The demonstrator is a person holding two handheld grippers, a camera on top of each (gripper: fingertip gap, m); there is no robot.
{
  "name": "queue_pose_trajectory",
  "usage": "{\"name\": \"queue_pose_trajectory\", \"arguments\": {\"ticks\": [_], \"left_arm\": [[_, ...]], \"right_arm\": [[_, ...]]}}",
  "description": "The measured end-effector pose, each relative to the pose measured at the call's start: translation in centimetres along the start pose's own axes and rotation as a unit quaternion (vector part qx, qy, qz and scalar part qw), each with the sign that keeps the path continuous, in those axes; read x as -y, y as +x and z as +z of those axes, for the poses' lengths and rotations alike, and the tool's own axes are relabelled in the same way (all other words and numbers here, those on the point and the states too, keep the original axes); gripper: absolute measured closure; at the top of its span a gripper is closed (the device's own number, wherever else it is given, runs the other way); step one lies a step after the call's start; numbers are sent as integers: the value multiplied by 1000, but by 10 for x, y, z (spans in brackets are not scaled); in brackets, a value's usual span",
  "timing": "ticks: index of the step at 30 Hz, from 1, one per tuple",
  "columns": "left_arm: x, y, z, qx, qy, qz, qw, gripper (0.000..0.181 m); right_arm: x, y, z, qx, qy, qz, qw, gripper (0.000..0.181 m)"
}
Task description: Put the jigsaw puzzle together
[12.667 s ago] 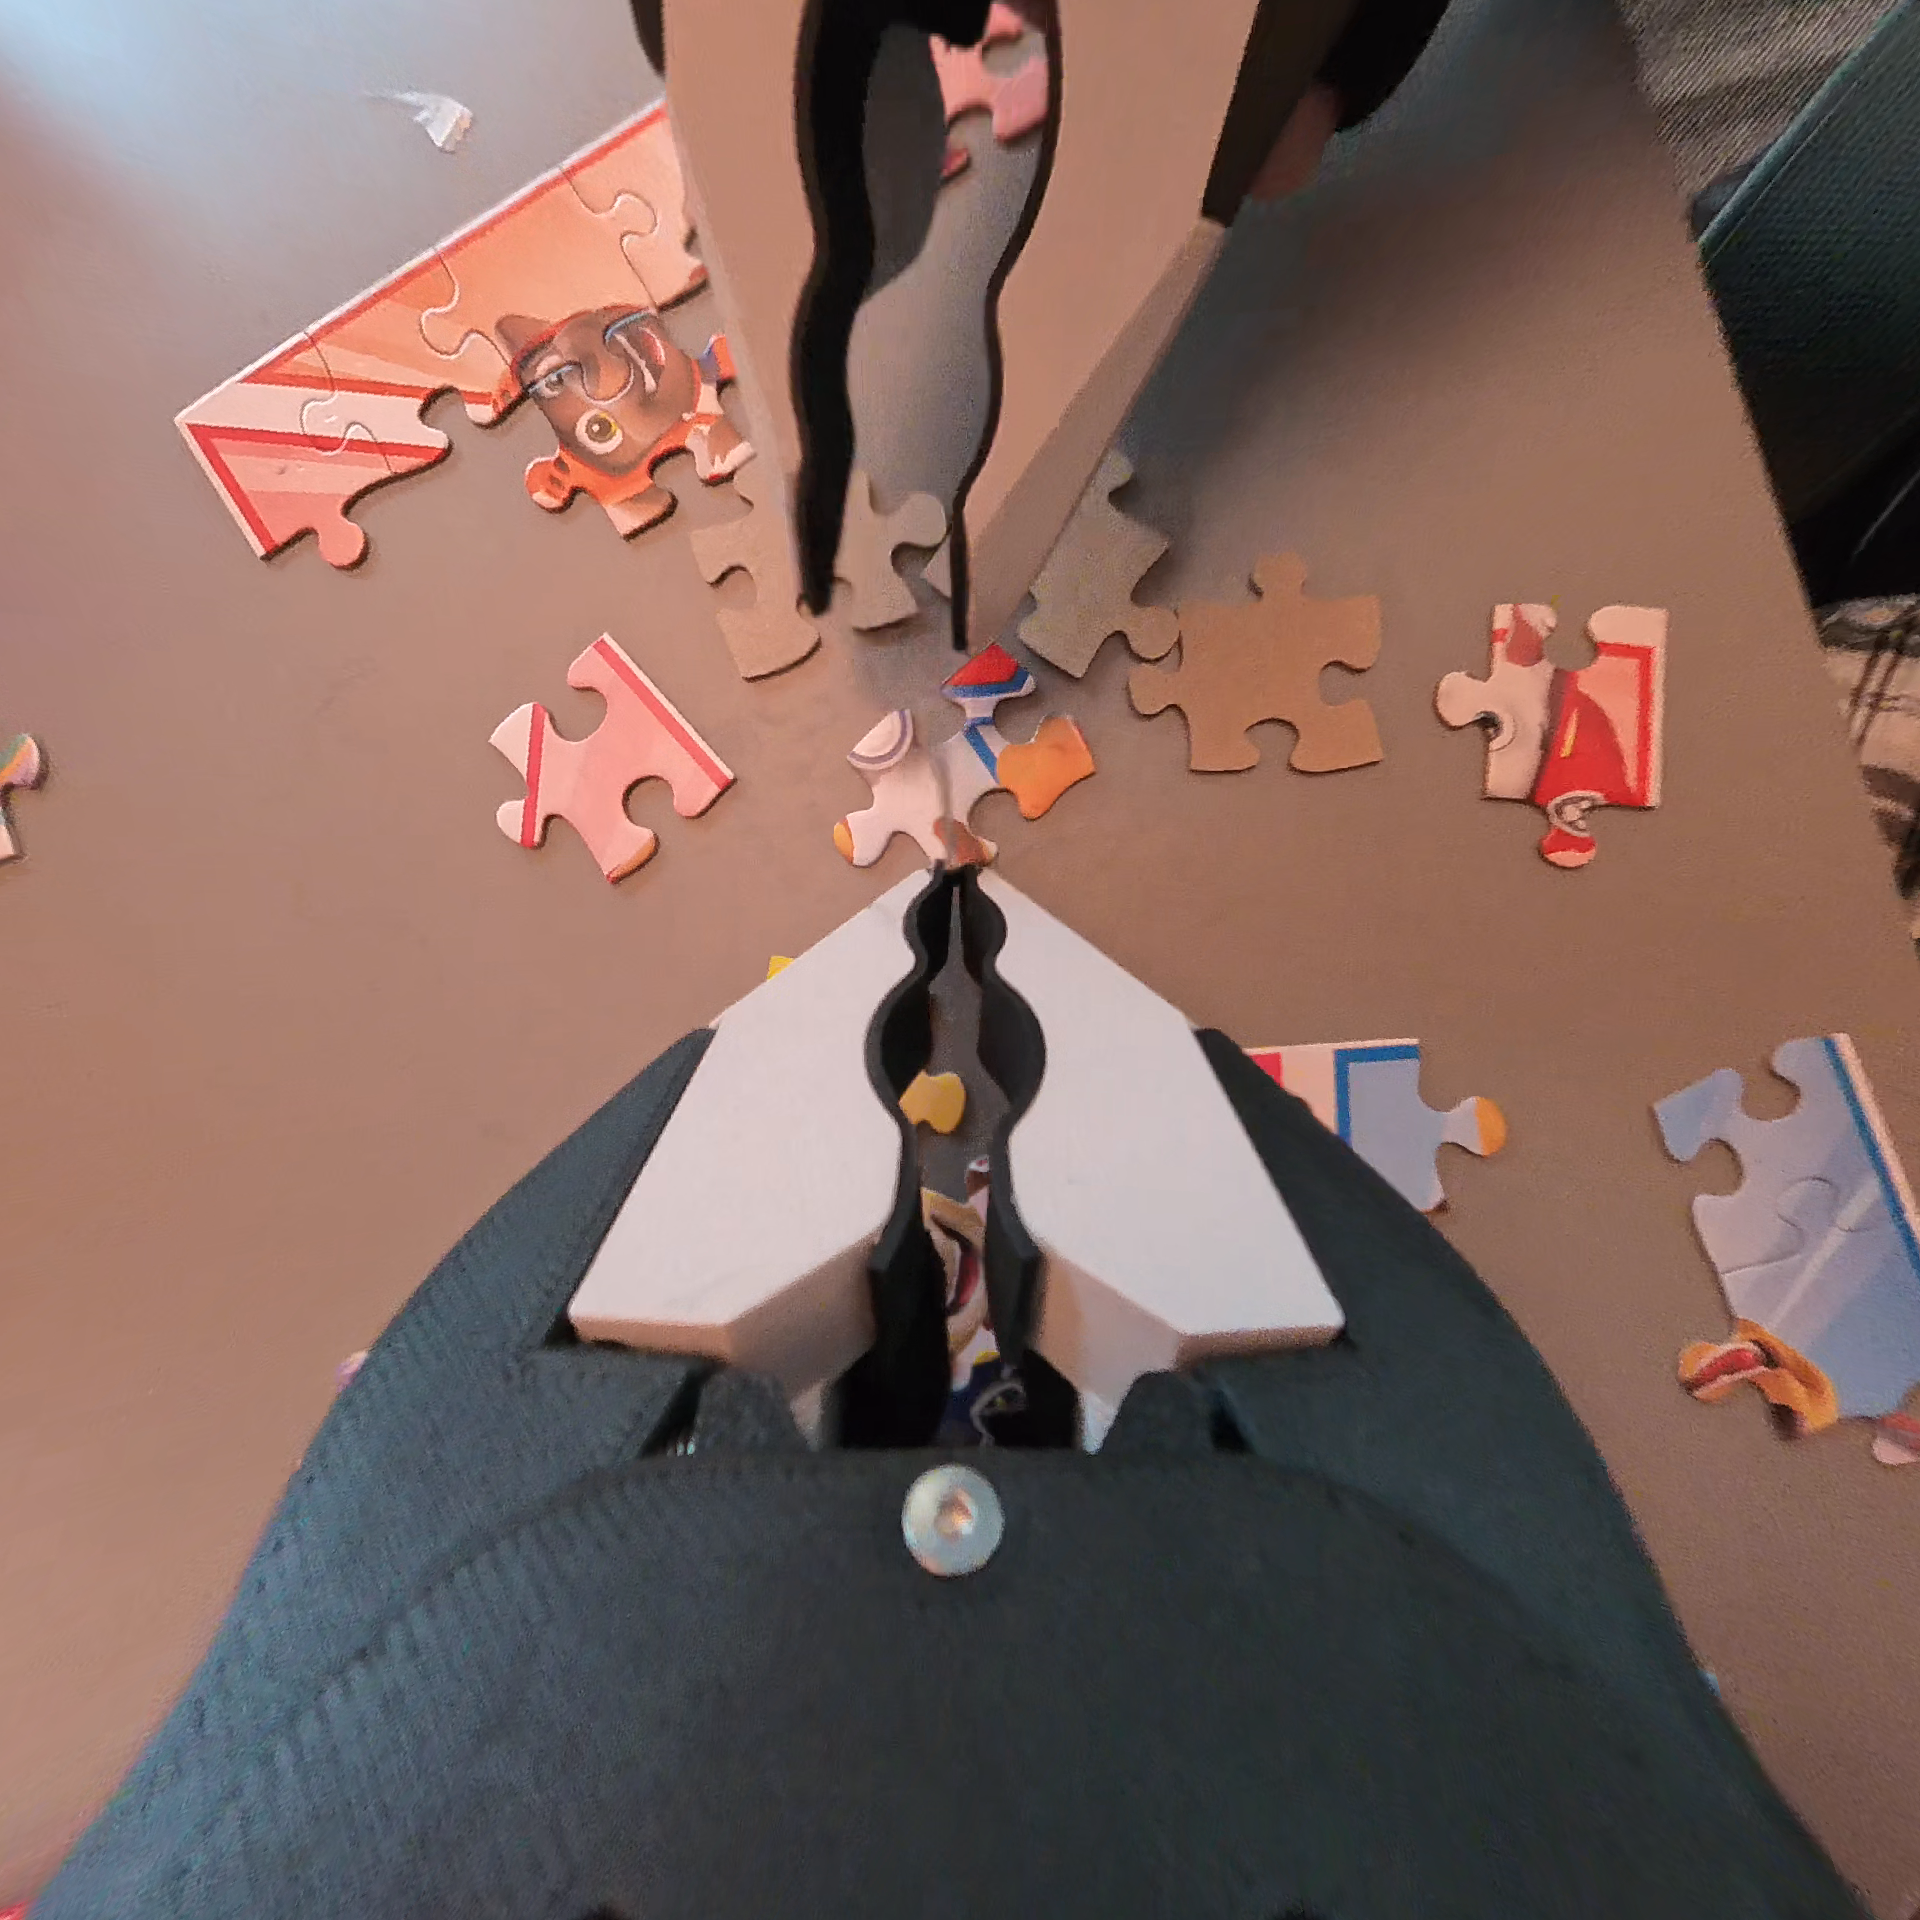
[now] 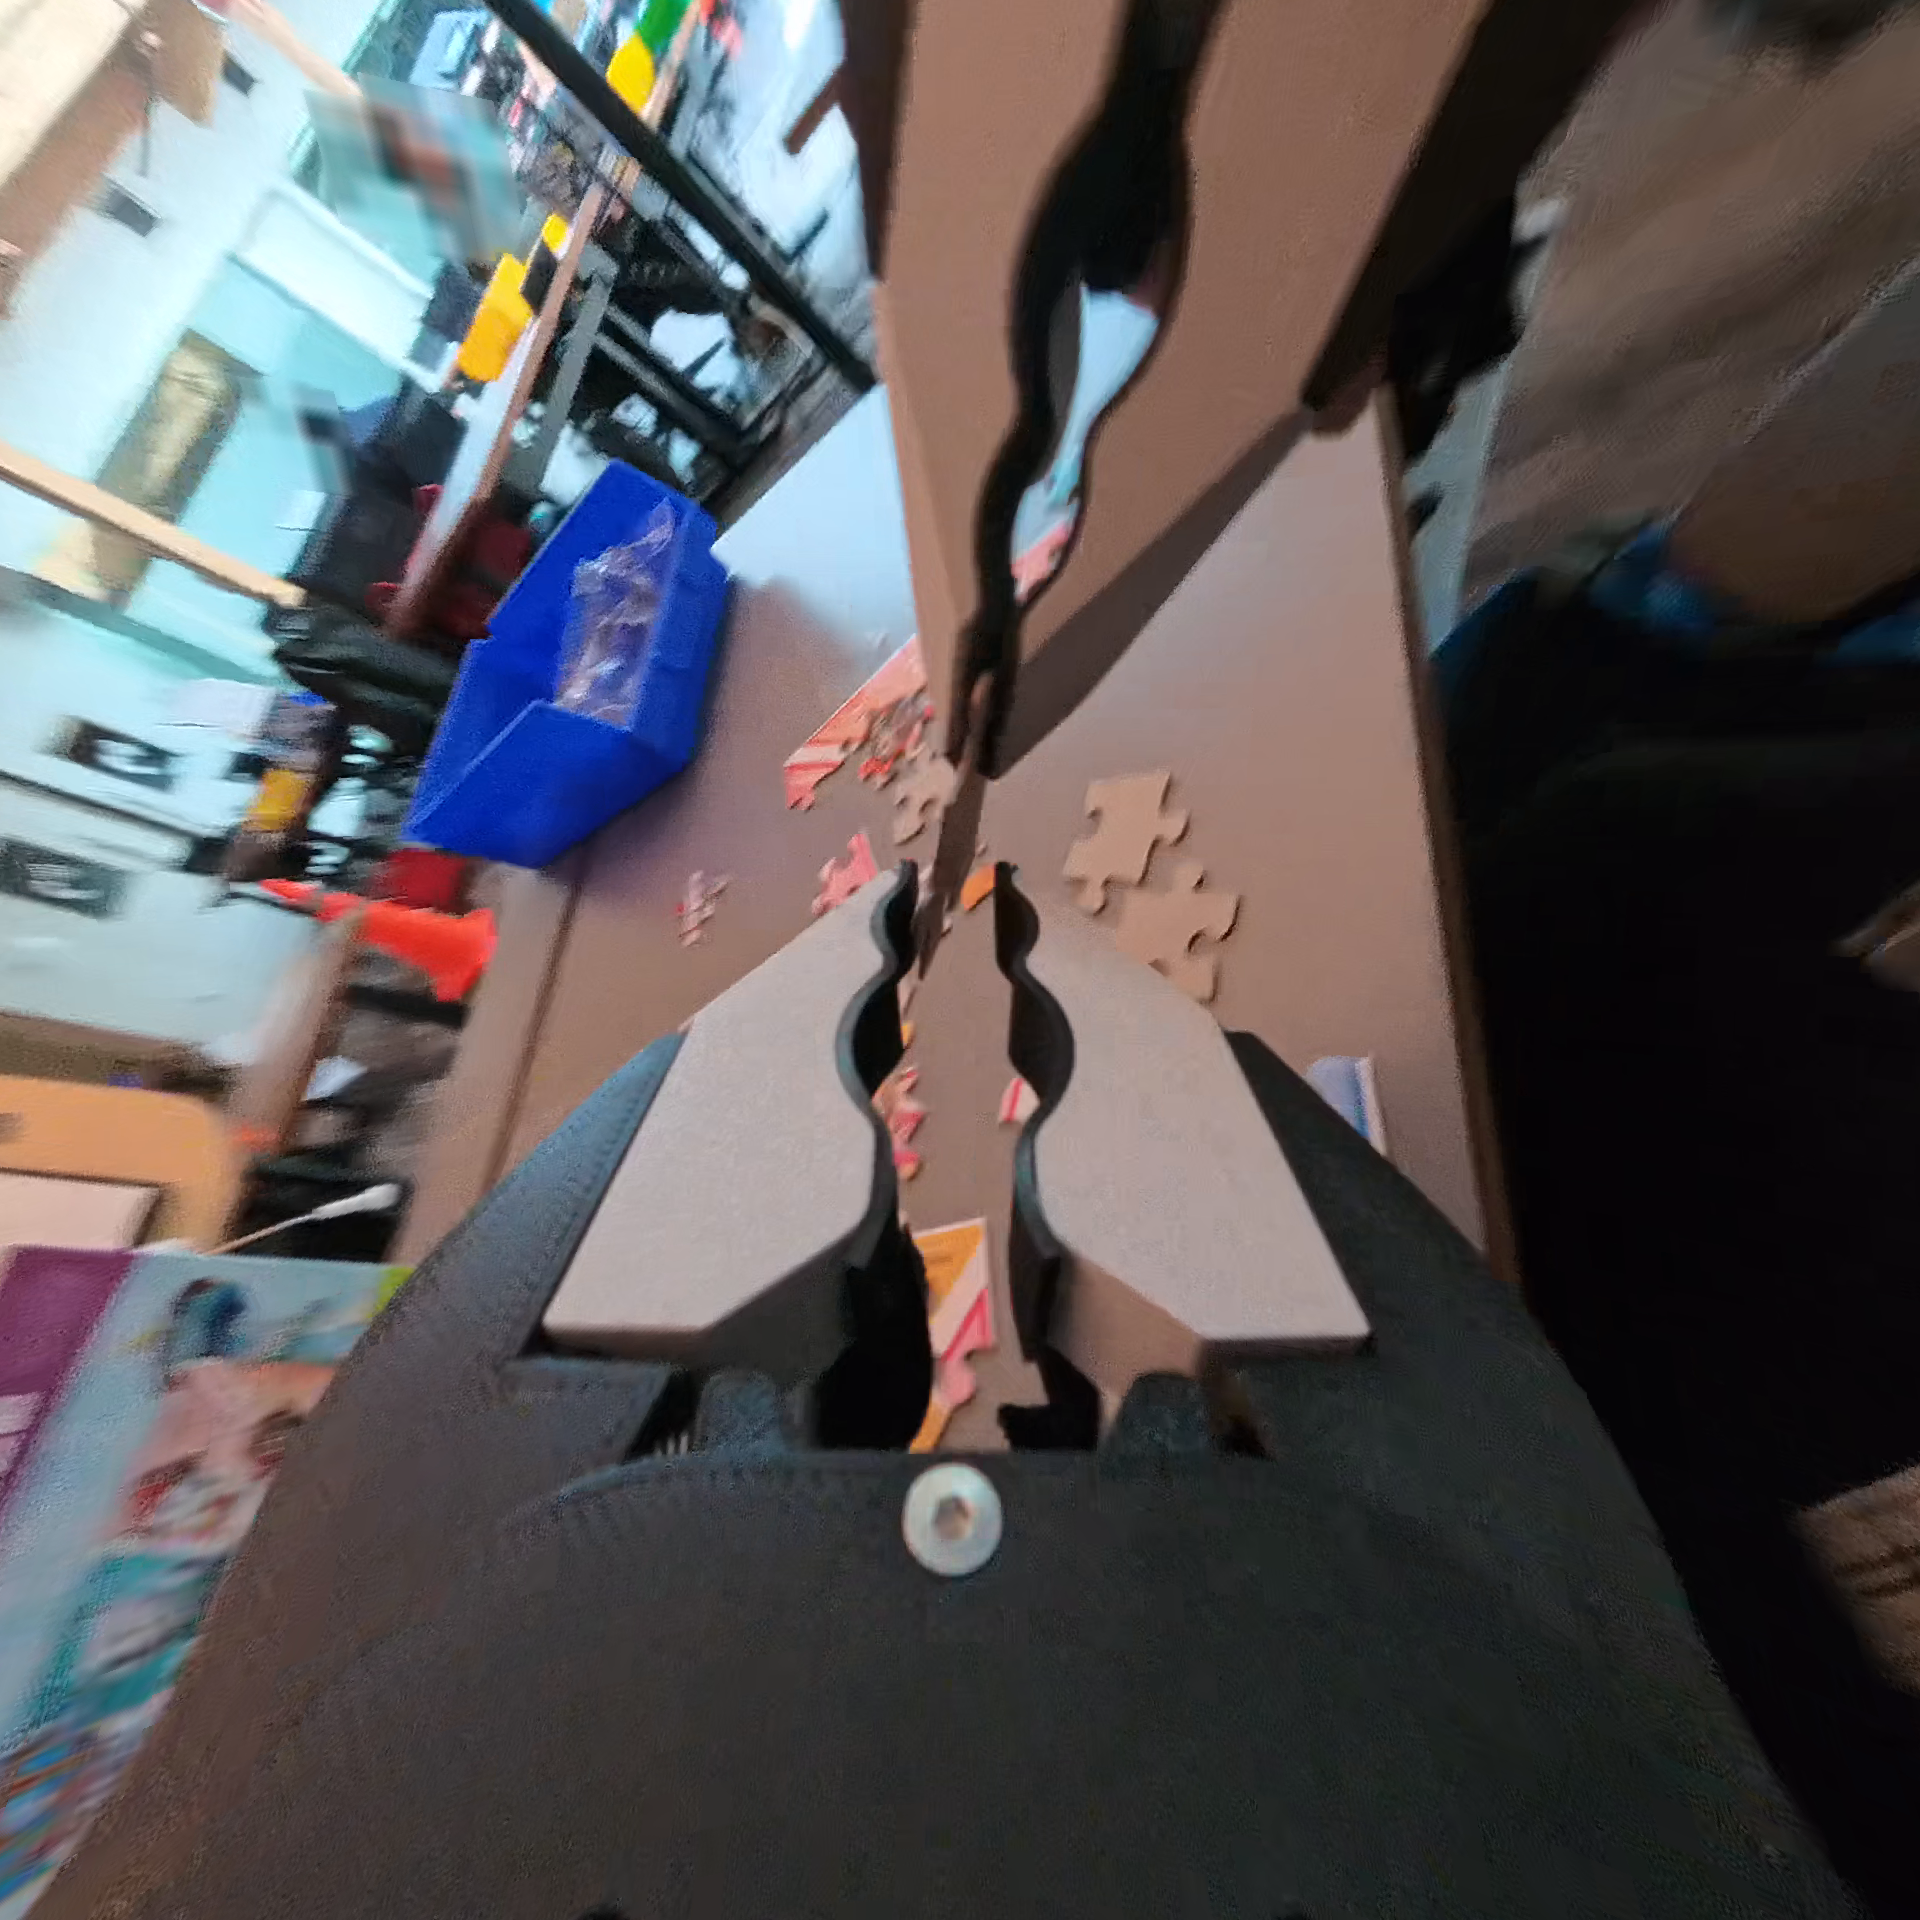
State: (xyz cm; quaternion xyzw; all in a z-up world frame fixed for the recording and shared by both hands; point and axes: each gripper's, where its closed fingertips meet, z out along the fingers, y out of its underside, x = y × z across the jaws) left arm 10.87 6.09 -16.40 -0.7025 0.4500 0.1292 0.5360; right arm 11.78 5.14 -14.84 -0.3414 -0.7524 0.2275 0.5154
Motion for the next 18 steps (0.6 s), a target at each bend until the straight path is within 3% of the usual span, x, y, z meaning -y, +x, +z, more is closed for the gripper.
{"name": "queue_pose_trajectory", "arguments": {"ticks": [4,10,18], "left_arm": [[8,-2,-4,-32,42,-46,998,180],[-23,-27,18,36,-88,50,994,181],[-108,-94,108,-4,-217,15,976,181]], "right_arm": [[4,5,-5,27,40,32,998,181],[-32,32,2,-11,-8,81,997,179],[-93,45,9,-60,-69,135,987,181]]}}
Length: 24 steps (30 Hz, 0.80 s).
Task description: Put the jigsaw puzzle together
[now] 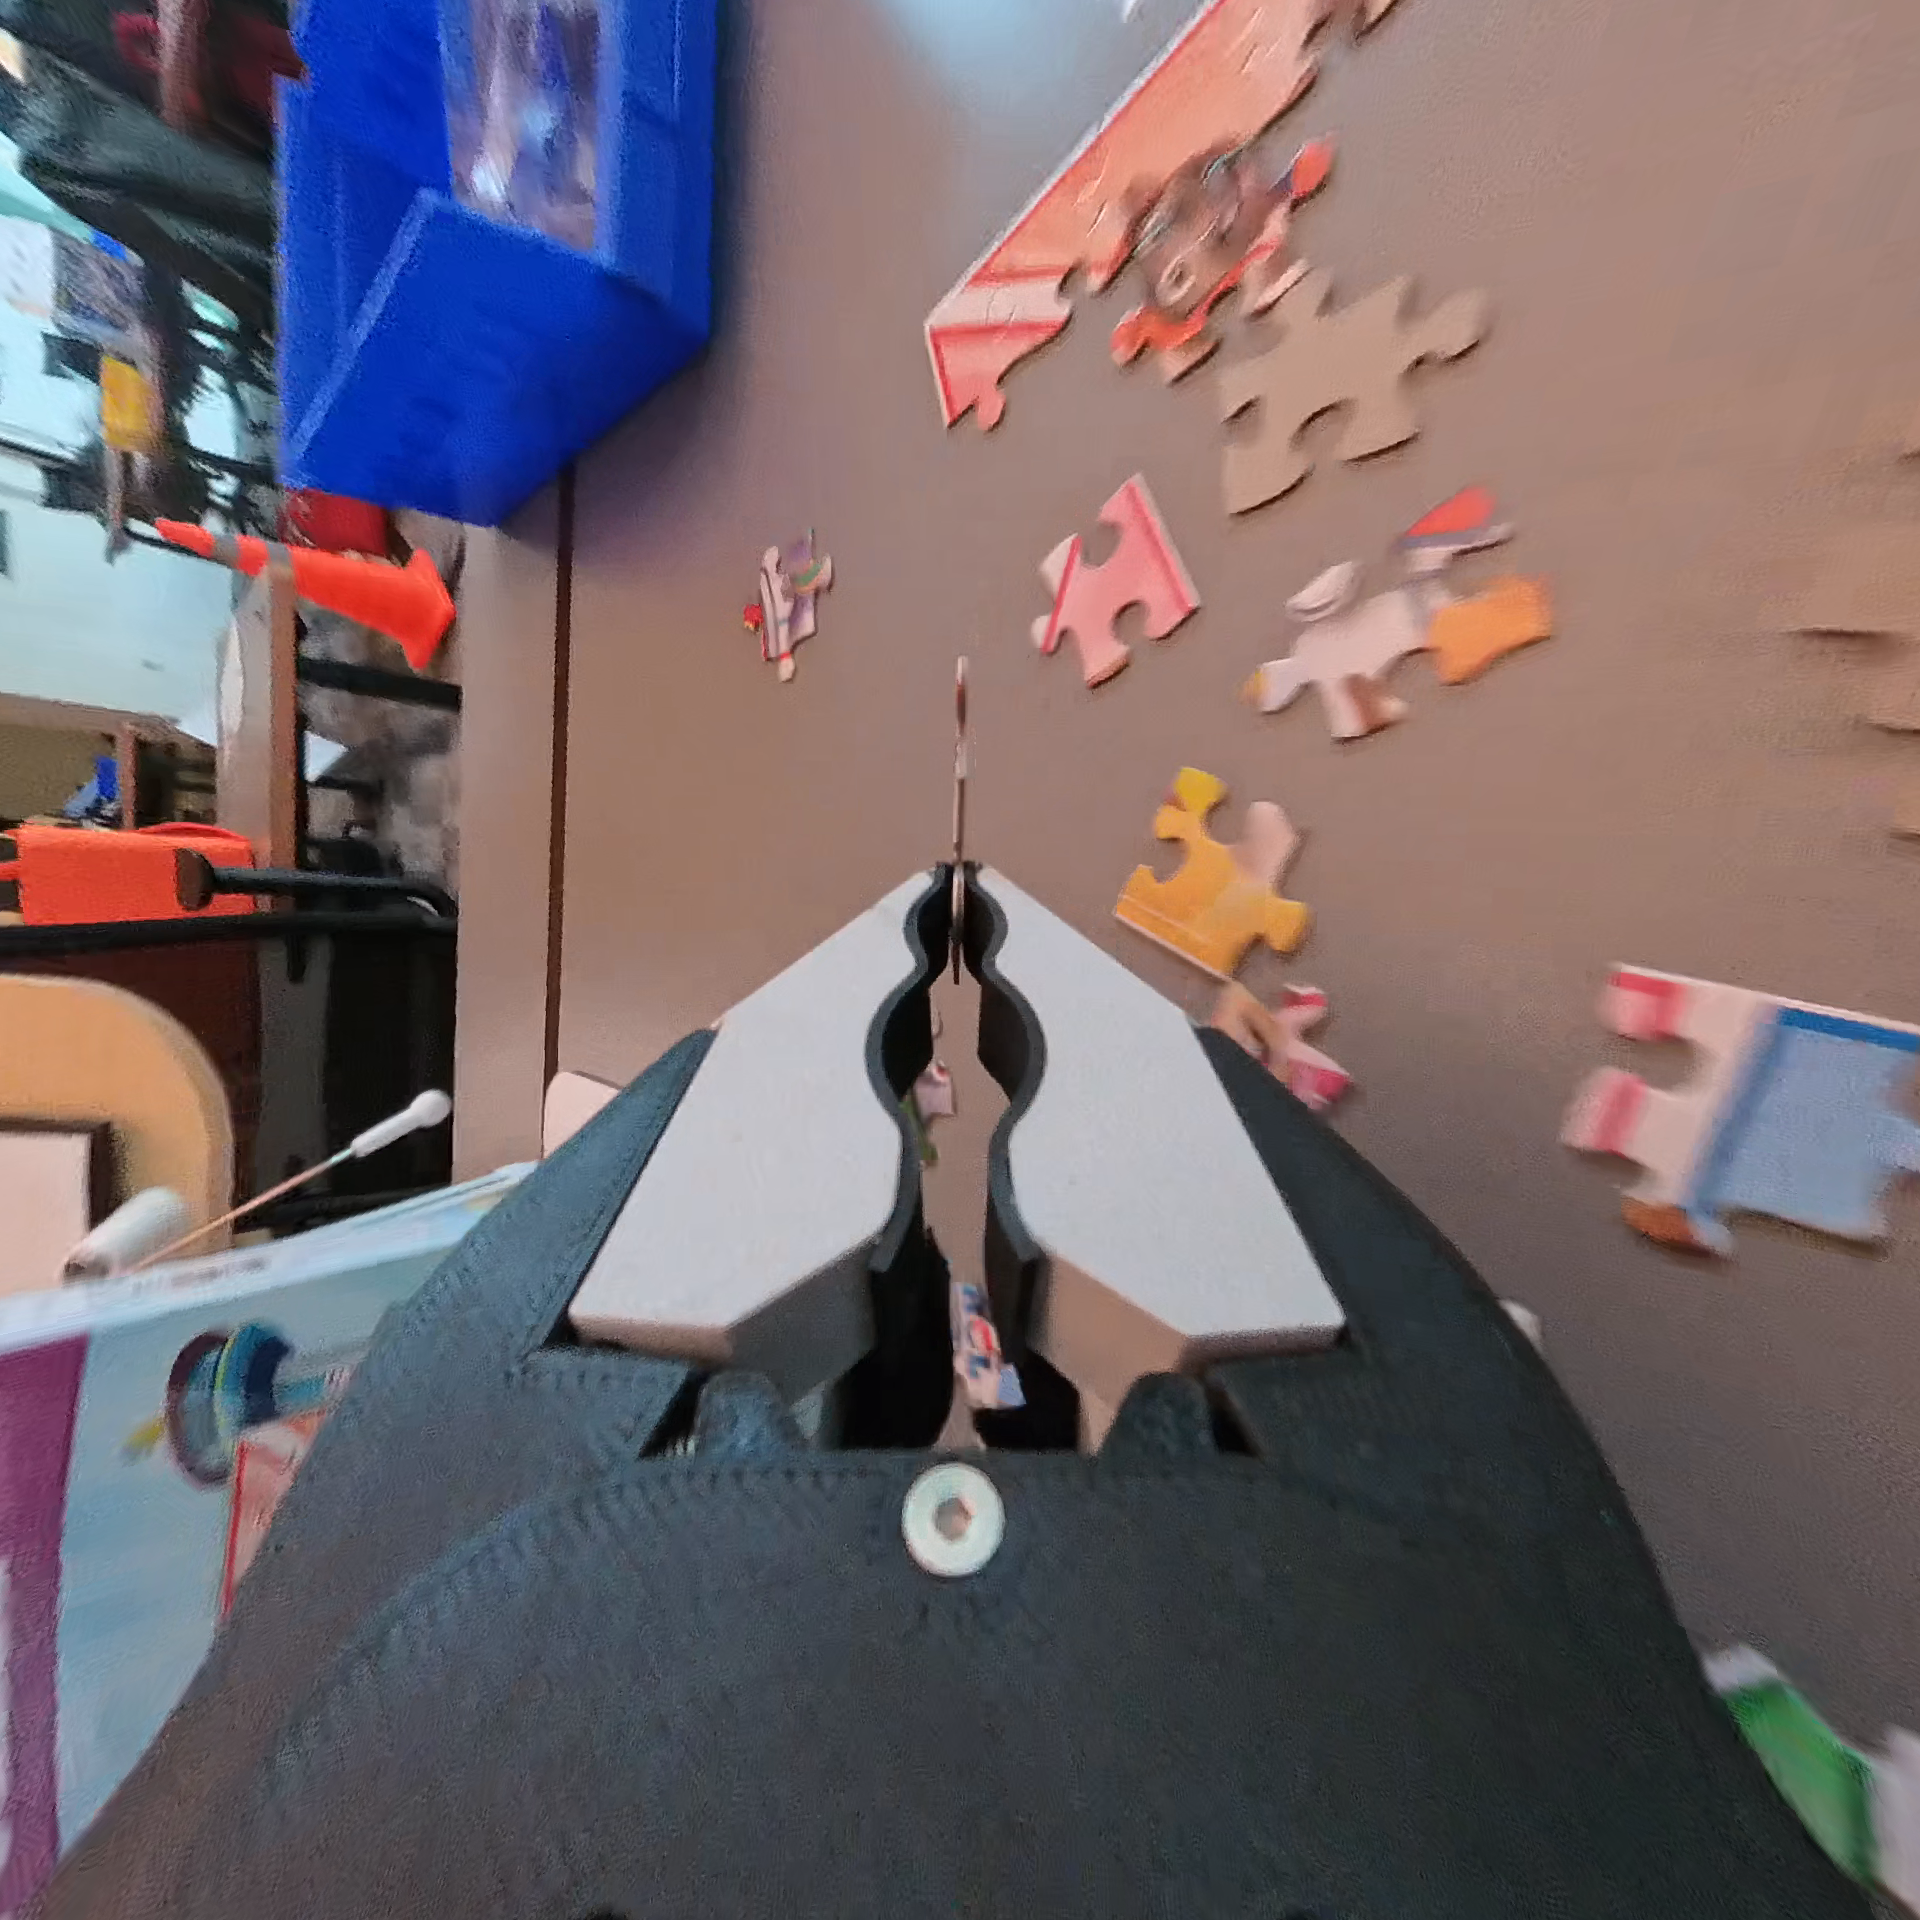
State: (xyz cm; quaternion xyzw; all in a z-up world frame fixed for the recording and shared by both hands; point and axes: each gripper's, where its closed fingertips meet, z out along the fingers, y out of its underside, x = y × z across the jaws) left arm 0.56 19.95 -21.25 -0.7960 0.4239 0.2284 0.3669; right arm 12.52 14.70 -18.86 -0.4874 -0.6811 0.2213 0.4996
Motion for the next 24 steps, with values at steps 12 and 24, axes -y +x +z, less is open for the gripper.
{"name": "queue_pose_trajectory", "arguments": {"ticks": [12,24], "left_arm": [[-20,5,79,-103,-79,-4,992,167],[-17,12,55,-206,-6,-97,974,147]], "right_arm": [[-33,10,-5,5,-15,48,999,181],[-56,38,51,76,-122,164,976,163]]}}
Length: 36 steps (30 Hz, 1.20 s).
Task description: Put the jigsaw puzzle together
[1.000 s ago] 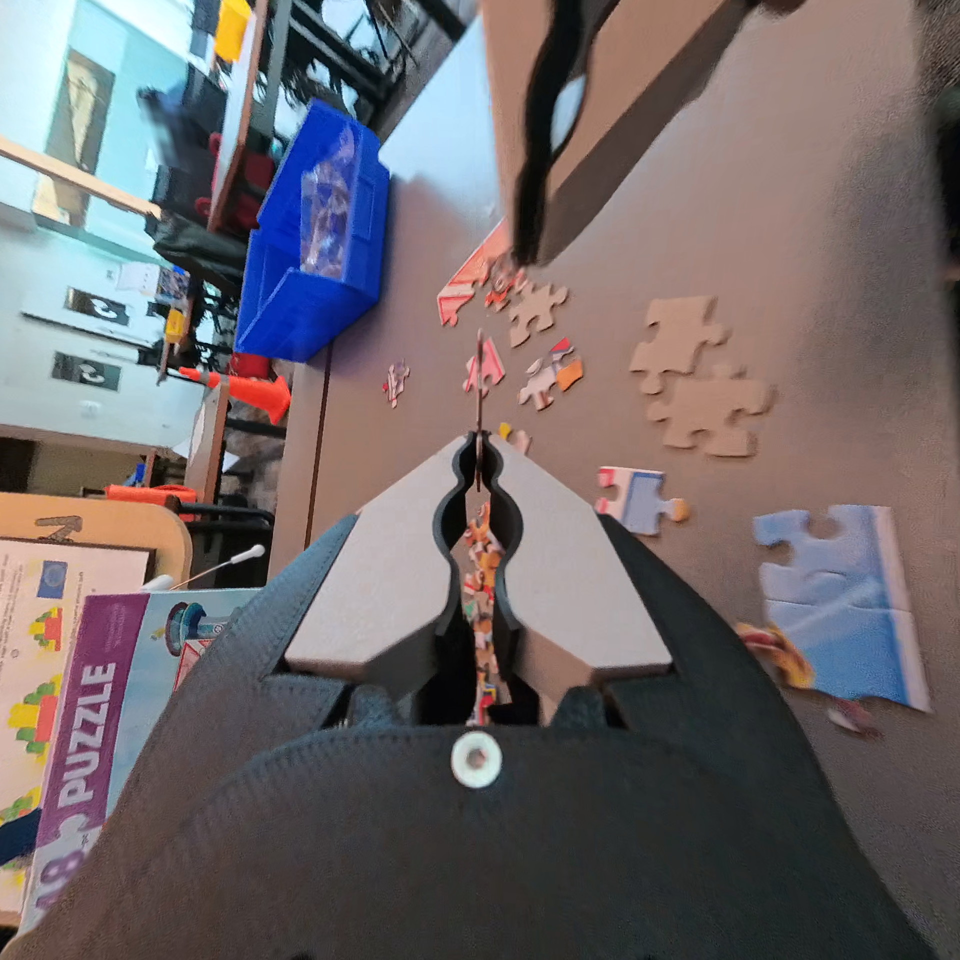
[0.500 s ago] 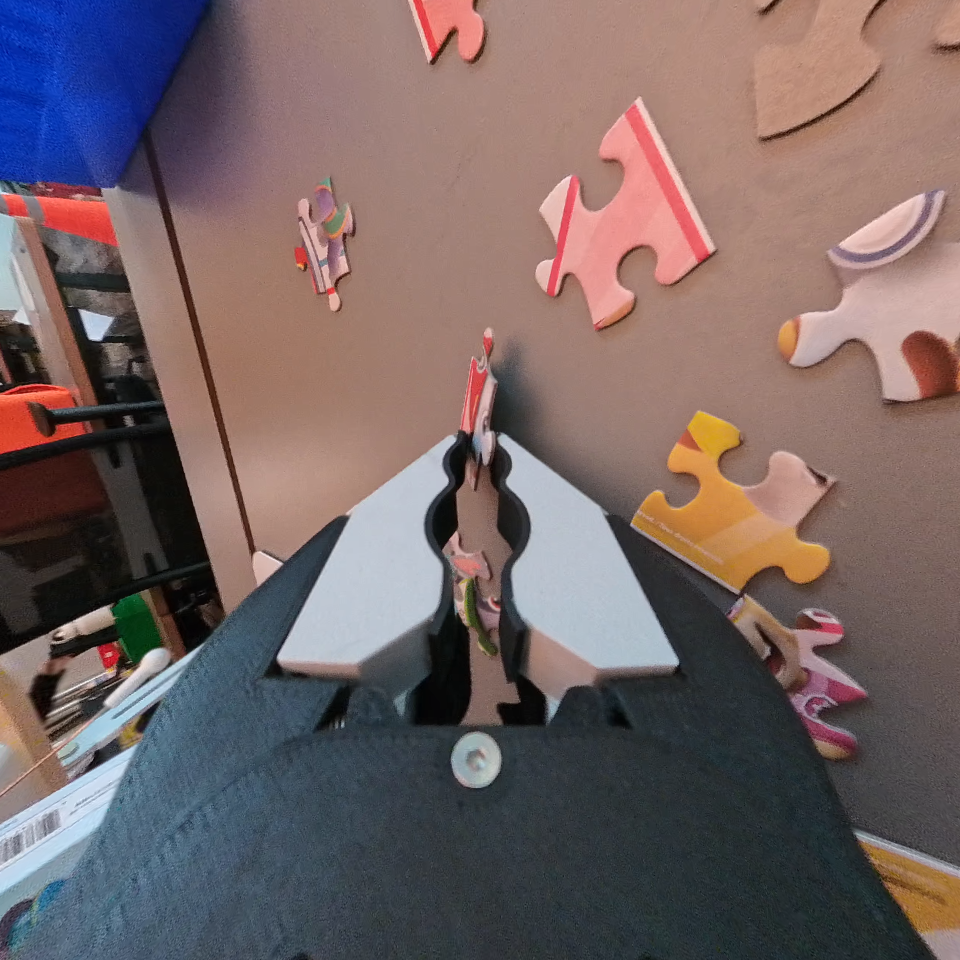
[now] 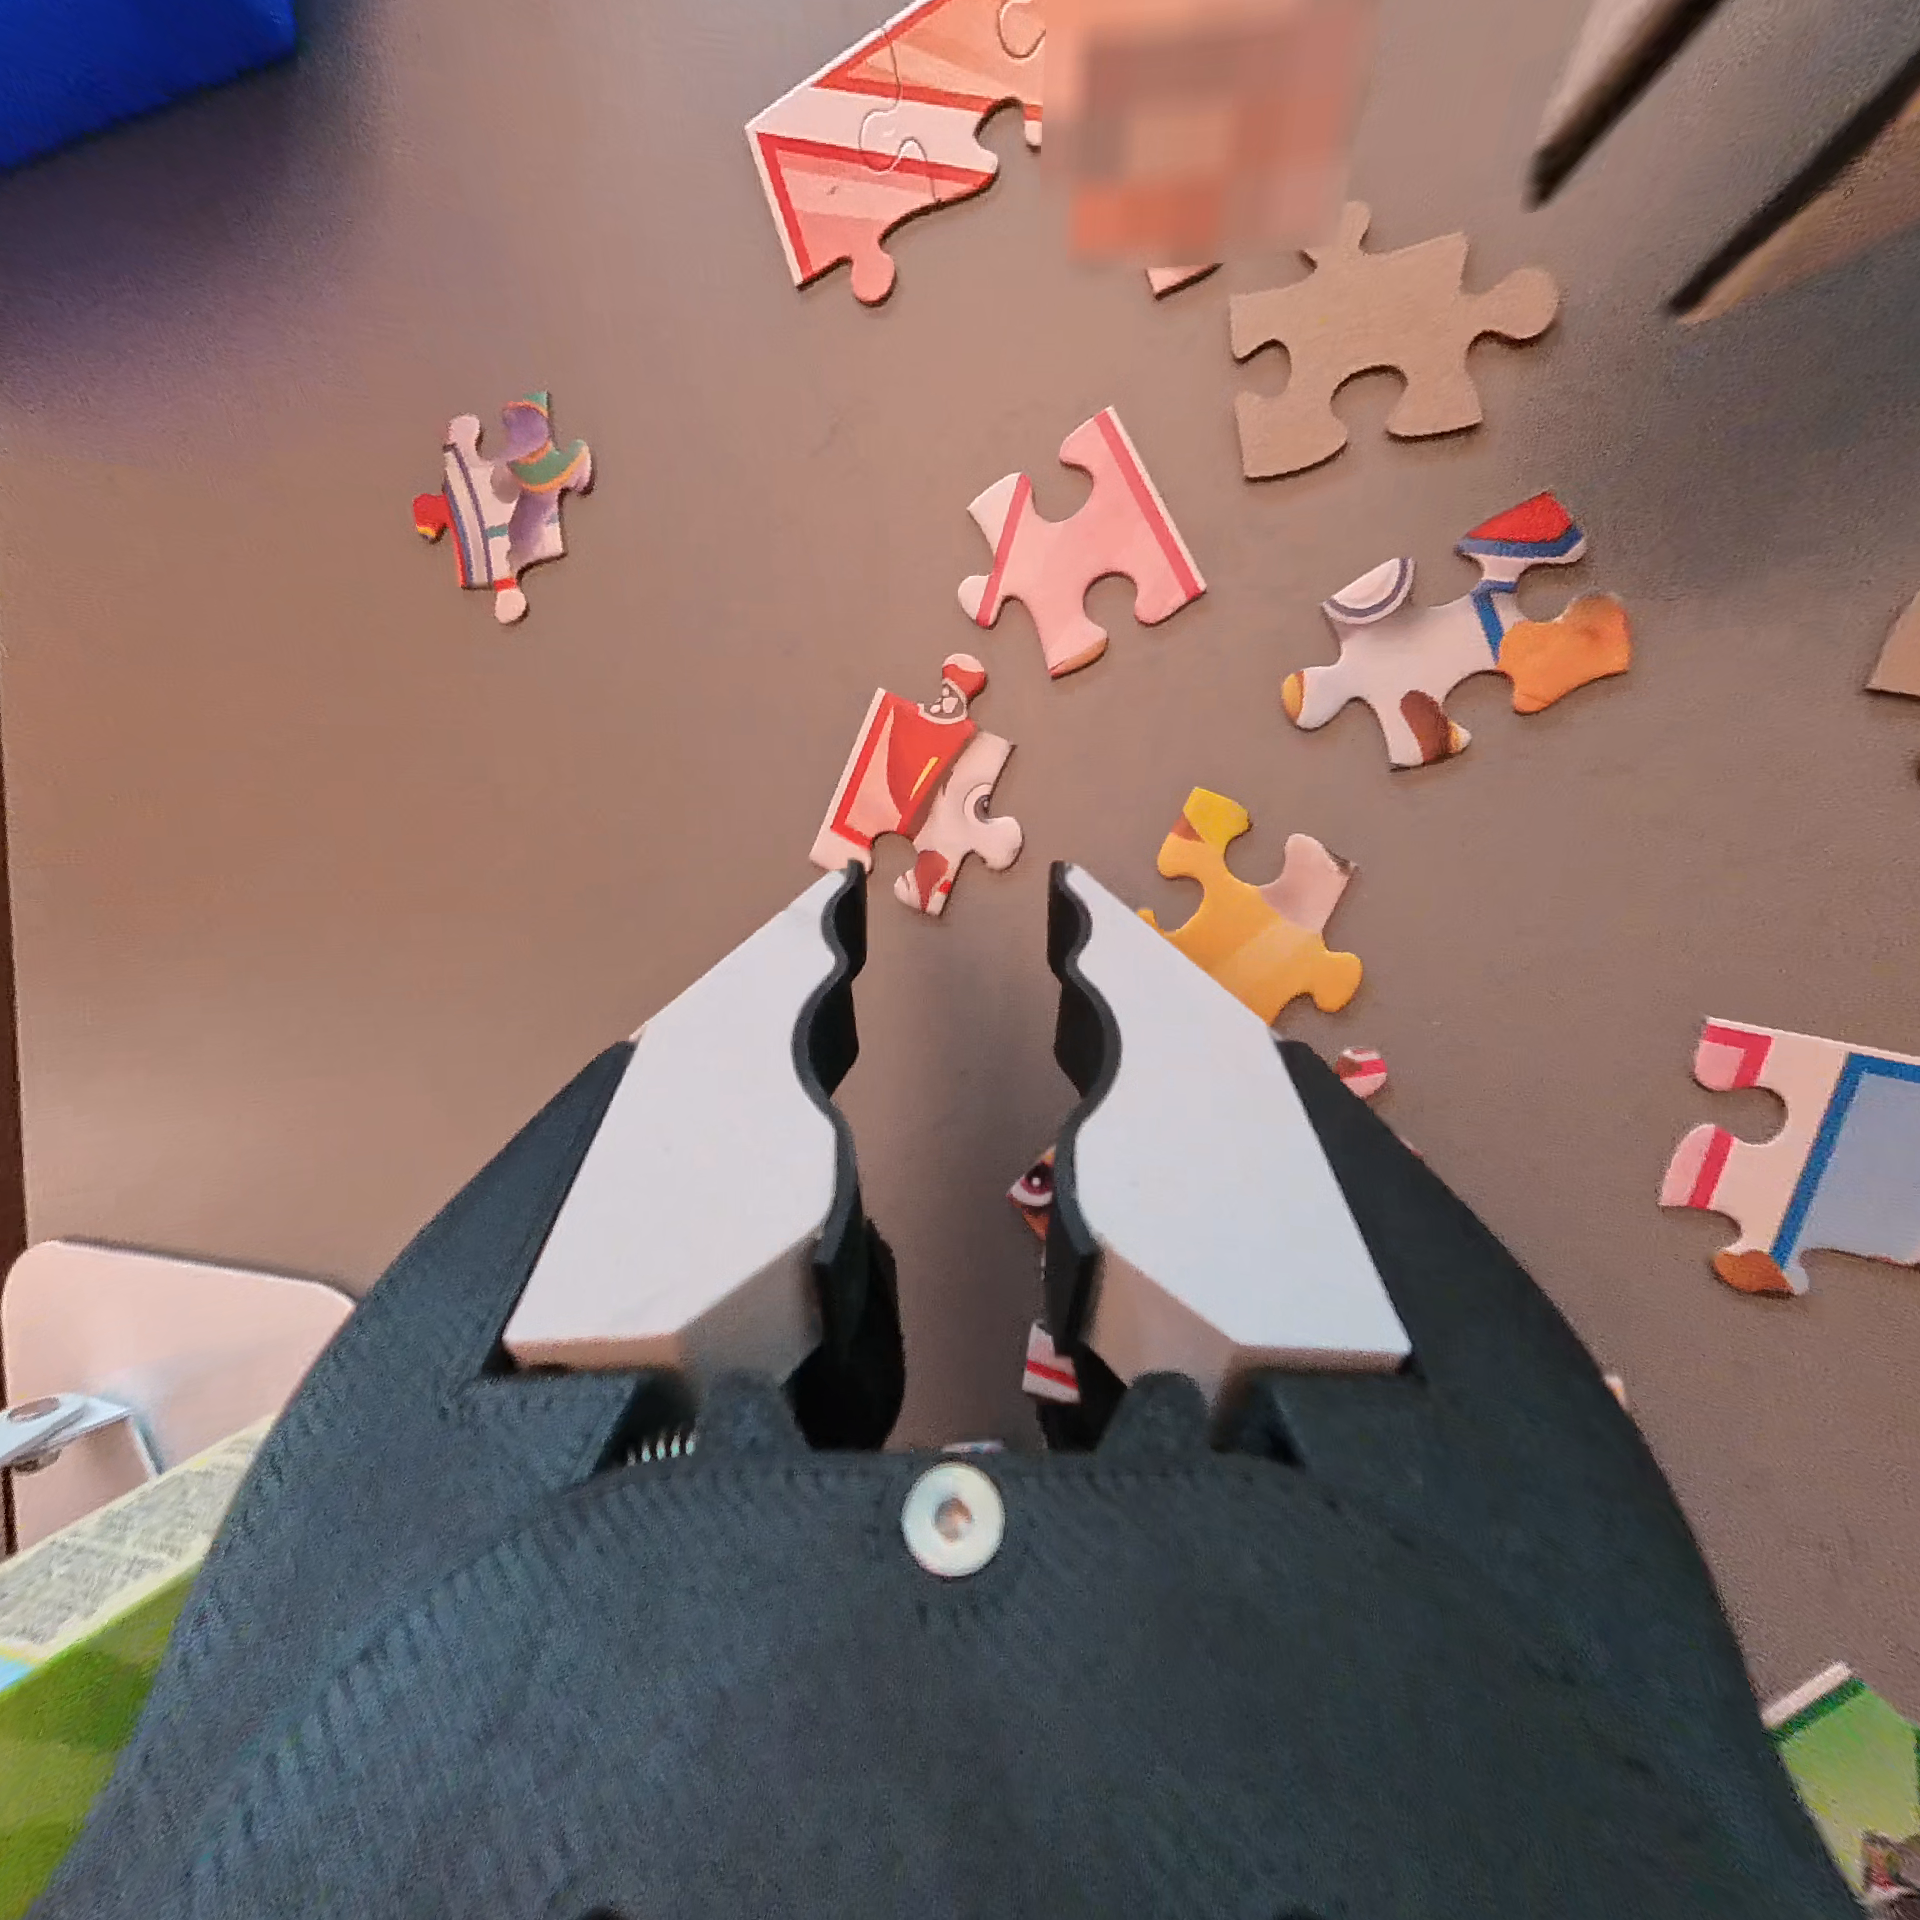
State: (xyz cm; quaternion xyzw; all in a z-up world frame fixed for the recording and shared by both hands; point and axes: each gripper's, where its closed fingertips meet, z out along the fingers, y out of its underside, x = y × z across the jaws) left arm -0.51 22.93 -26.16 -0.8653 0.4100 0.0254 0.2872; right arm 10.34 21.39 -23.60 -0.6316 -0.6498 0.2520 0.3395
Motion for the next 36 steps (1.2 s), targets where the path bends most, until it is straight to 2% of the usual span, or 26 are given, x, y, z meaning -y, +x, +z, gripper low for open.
{"name": "queue_pose_trajectory", "arguments": {"ticks": [6,11,13,16,19,20,23,26,30,33,36], "left_arm": [[13,4,14,-6,-1,13,1000,150],[8,0,20,-22,1,-23,999,154],[5,-3,19,-21,3,-31,999,155],[-1,-9,17,-17,-2,-32,999,154],[0,-11,16,-17,2,-27,1000,154],[4,-11,16,-20,8,-26,999,153],[20,-9,15,-35,34,-18,999,154],[29,-5,23,-54,29,2,998,155],[40,3,37,-83,29,23,996,156],[47,10,42,-117,32,18,992,167],[48,13,41,-128,23,-1,992,166]], "right_arm": [[12,20,42,20,-56,34,998,160],[4,29,73,37,-116,41,992,160],[3,29,73,53,-128,8,990,162],[0,26,69,99,-145,-79,981,174],[-4,37,65,103,-172,-142,969,175],[-3,38,61,108,-174,-135,969,170],[2,37,51,119,-154,-102,976,172],[-12,36,52,110,-173,-93,974,171],[-13,35,56,114,-155,-66,979,177],[-17,45,54,100,-161,-63,980,180],[-17,53,55,91,-157,-58,982,181]]}}
